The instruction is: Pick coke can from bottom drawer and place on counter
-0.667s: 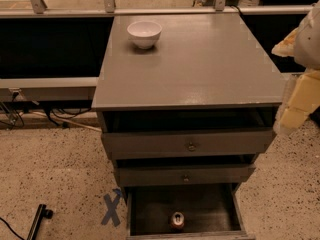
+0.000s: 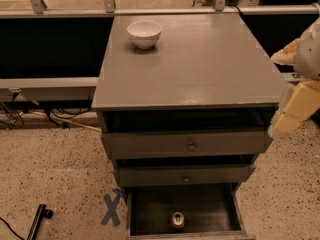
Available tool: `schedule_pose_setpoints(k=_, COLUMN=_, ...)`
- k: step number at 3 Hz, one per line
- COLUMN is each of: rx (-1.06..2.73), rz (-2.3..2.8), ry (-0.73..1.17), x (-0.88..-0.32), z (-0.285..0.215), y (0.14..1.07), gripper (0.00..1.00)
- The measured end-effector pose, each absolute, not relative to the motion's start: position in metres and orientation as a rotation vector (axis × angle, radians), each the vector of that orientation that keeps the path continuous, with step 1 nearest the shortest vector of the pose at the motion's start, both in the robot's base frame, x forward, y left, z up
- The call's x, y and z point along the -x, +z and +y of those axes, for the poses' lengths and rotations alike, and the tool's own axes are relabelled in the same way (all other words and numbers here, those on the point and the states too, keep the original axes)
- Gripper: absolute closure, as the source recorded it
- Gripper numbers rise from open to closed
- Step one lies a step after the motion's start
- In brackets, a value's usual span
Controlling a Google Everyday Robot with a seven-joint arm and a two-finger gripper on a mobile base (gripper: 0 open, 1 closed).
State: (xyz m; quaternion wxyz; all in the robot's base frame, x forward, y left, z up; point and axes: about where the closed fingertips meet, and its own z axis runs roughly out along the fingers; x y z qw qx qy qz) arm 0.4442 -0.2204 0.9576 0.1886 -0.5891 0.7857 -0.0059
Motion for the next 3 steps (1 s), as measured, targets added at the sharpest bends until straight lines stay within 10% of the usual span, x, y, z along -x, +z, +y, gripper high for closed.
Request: schedule_pose_setpoints(k=3, rx=1.445, rz=1.923, ry=0.373, x=-0.391, z=-0.172, y=0.806, gripper=0.00)
